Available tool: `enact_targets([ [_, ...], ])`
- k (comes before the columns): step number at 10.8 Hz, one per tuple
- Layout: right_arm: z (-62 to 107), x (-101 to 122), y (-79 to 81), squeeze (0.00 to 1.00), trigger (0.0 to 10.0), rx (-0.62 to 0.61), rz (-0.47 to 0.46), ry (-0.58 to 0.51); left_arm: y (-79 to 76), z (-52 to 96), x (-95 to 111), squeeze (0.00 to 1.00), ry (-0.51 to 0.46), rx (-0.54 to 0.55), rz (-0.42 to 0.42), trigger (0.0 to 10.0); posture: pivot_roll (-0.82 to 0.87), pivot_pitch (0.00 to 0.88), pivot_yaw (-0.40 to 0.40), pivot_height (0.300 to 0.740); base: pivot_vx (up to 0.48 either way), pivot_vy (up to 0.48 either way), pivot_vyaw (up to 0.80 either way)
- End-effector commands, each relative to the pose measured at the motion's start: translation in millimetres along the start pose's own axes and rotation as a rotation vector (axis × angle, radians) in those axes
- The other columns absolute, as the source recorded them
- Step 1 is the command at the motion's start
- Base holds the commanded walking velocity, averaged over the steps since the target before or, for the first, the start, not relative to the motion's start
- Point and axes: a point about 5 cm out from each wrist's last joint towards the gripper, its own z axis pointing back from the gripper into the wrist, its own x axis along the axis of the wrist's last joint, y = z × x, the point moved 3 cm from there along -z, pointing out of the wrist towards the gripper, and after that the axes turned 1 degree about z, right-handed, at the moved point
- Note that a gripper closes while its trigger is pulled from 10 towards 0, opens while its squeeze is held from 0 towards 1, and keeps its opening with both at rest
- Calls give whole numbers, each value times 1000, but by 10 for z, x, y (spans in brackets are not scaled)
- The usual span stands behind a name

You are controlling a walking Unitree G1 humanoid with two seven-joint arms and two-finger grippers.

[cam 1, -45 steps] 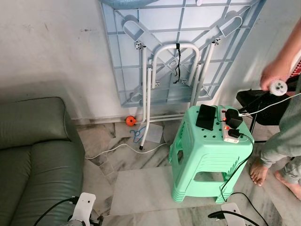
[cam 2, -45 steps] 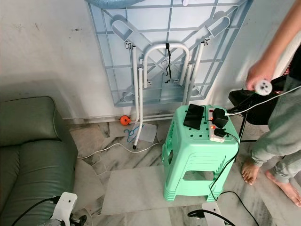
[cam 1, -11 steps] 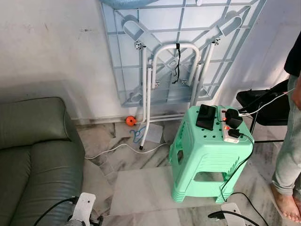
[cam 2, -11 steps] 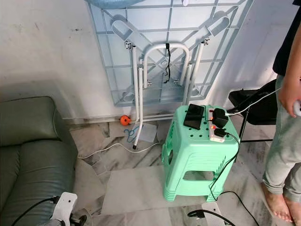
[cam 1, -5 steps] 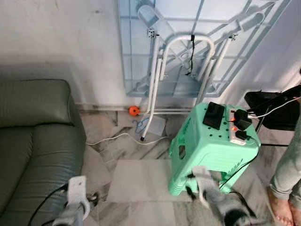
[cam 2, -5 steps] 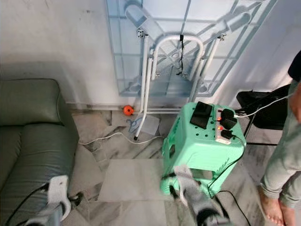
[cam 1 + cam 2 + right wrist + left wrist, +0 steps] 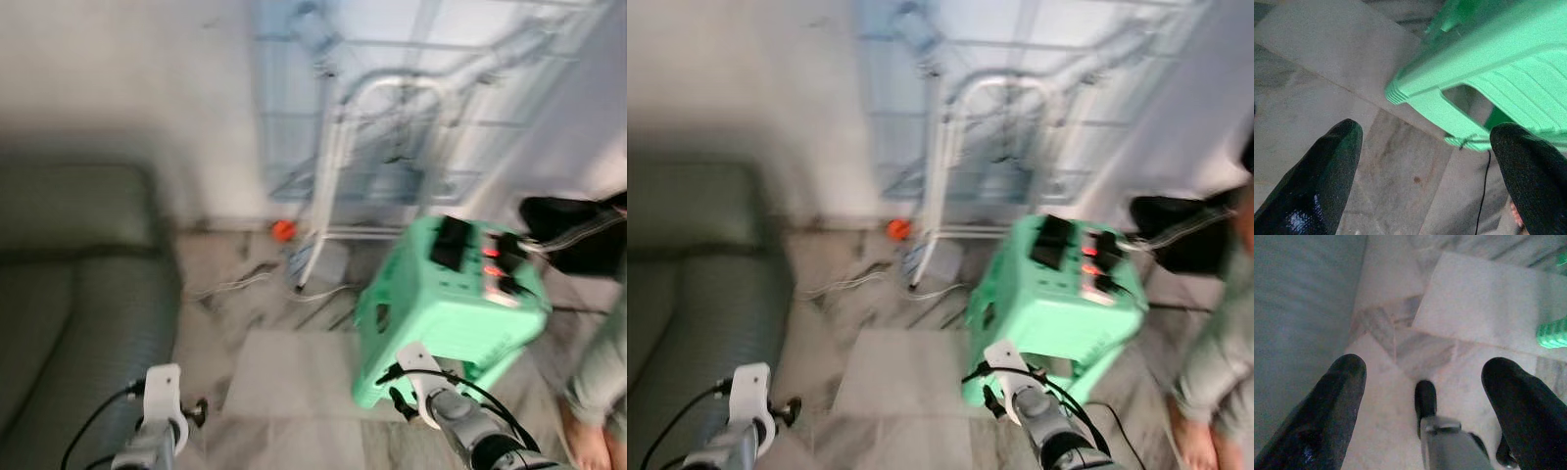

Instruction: Move the pillow to the sofa

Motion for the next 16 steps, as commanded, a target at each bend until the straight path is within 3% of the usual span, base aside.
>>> enact_targets([
  [1, 2, 0, -13, 984, 10000, 7, -6, -1, 11, 9, -84, 0, 26, 2, 10, 10000, -110, 72, -50, 740, 0, 0, 800],
  [2, 0, 0, 16, 451, 10000, 22, -3, -1, 9, 9, -88, 0, 27, 2, 13, 10000, -111, 78, -49, 740, 0, 0, 800],
  [3, 1, -6, 38, 0, 10000, 38, -7, 1, 9, 9, -89, 0, 28, 2, 14, 10000, -113, 85, -48, 740, 0, 0, 800],
  [5, 0, 8, 28, 0, 10000, 43, -7, 0, 17, 9, -86, 0, 28, 3, 14, 10000, -113, 88, -51, 740, 0, 0, 0],
  [11, 0, 5, 89, 0, 10000, 83, 69, 1, 37, 8, -35, 0, 0, 15, -25, 10000, -115, 90, -48, 740, 0, 0, 800],
  [12, 1, 3, 92, 0, 10000, 86, 77, 1, 74, 12, -19, 0, -18, 27, 9, 10000, -118, 95, -48, 740, 0, 0, 800],
  [16, 5, -30, 109, 0, 10000, 97, 112, 9, 127, 21, -59, 0, -8, 64, -48, 10000, -119, 104, -49, 740, 0, 0, 800],
])
